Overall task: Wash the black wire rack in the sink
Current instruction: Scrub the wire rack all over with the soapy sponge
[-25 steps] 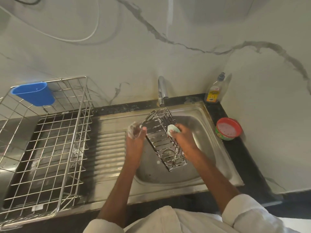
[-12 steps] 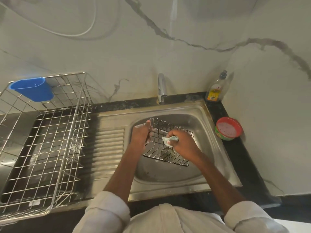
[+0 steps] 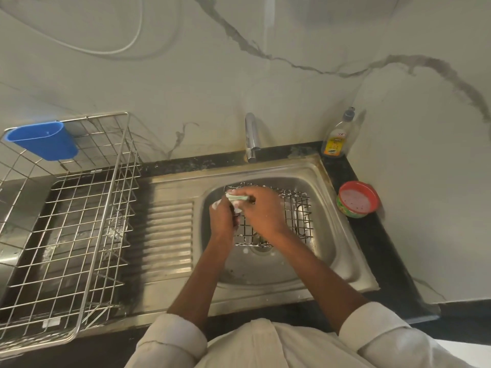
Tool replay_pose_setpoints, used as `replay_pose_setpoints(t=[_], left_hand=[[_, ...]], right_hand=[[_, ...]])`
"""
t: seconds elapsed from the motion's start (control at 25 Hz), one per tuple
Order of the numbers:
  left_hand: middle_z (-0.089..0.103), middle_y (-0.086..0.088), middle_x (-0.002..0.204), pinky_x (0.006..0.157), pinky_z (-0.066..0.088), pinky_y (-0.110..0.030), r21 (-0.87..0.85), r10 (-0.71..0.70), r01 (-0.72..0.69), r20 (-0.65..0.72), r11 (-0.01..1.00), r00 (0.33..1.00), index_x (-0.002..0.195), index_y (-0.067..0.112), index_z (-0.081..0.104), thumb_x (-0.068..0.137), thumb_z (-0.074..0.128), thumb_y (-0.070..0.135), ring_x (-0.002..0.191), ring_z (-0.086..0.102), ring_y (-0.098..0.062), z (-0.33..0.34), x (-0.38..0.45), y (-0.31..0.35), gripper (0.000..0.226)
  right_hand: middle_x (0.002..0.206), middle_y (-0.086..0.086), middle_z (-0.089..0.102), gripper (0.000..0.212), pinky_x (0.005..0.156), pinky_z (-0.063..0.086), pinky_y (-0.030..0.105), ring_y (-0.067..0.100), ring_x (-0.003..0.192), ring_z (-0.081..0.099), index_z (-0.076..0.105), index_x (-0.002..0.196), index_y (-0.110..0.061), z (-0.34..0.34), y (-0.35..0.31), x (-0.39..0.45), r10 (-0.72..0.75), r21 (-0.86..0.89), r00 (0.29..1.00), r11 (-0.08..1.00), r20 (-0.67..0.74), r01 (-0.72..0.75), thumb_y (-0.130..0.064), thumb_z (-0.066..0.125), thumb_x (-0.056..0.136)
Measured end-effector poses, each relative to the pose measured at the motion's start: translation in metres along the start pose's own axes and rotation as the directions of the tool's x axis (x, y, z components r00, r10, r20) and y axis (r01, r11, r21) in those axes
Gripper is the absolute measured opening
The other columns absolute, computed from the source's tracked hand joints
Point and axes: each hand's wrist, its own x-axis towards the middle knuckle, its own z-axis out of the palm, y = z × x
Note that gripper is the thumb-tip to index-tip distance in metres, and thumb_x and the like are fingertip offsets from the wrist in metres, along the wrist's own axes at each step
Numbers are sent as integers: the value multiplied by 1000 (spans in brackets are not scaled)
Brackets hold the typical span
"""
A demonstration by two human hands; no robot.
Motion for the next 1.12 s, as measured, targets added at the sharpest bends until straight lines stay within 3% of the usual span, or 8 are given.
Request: replay_pose_setpoints(t=[0.16, 0.32, 0.44, 0.56, 0.68, 0.84, 1.04, 1.12], left_hand=[[58, 5, 54, 42, 29, -22, -45, -38, 36, -36, 998, 999, 71, 20, 63, 106, 55, 30, 44, 40, -9, -8, -1, 4, 37], [58, 4, 54, 42, 31, -22, -81, -31, 28, -34, 996, 999, 66, 21, 59, 105, 62, 30, 42, 40, -9, -6, -3, 5, 40], [56, 2, 54, 40, 29, -23, -68, -33, 31, -33, 997, 999, 63, 21, 59, 102, 64, 31, 42, 40, -10, 2, -4, 1, 40], [54, 3, 55, 45, 30, -25, -64, -39, 37, -26, 997, 999, 65, 23, 65, 100, 67, 32, 46, 41, -10, 3, -7, 0, 37], [56, 8, 59, 49, 32, -25, -67, -32, 33, 7, 997, 999, 79, 27, 68, 103, 66, 33, 49, 41, -7, -5, -8, 3, 25], [54, 11, 55, 53, 34, -25, -35, 11, -9, 38, 999, 999, 86, 31, 59, 101, 70, 38, 46, 43, -6, -6, -11, 8, 20], [50, 9, 55, 50, 30, -22, -29, 39, -37, 67, 999, 997, 98, 28, 61, 101, 71, 40, 47, 39, -9, 0, -8, 6, 16], [48, 8, 56, 48, 27, -21, -17, 64, -63, 78, 998, 995, 91, 28, 62, 101, 70, 39, 47, 37, -10, -1, -10, 5, 17]], right_hand=[[106, 1, 77, 33, 66, 41, -2, 3, 83, 66, 80, 107, -12, -38, 32, 18, 169, -129, 936, 968, -308, -217, 6, 71, 80], [112, 5, 75, 36, 74, 41, 13, 15, 95, 69, 76, 115, -15, -58, 60, 16, 130, -343, 869, 883, -477, -320, 2, 68, 85], [106, 2, 76, 28, 68, 39, 1, 10, 87, 68, 78, 110, -14, -18, 24, 4, -117, -352, 954, 936, -274, 14, 1, 67, 88], [103, 1, 75, 25, 75, 41, 3, 12, 91, 66, 80, 100, -10, -6, 9, -6, -352, -389, 928, 877, -118, 283, 7, 67, 86], [112, 3, 69, 31, 65, 43, 4, 16, 96, 67, 76, 108, -12, -49, 37, 5, -105, -341, 917, 939, -385, -35, 8, 66, 86], [118, 11, 65, 37, 71, 37, 18, 25, 103, 64, 68, 122, -8, -87, 66, 14, 83, -394, 780, 827, -620, -401, 3, 70, 87], [110, 2, 75, 30, 76, 45, -1, 1, 89, 65, 77, 110, -13, -23, 21, -1, -257, -332, 946, 925, -196, 183, 5, 70, 88], [109, -1, 76, 31, 67, 48, 2, -8, 78, 61, 77, 112, -15, -23, 13, -1, -287, -243, 951, 936, -113, 253, 3, 72, 88]])
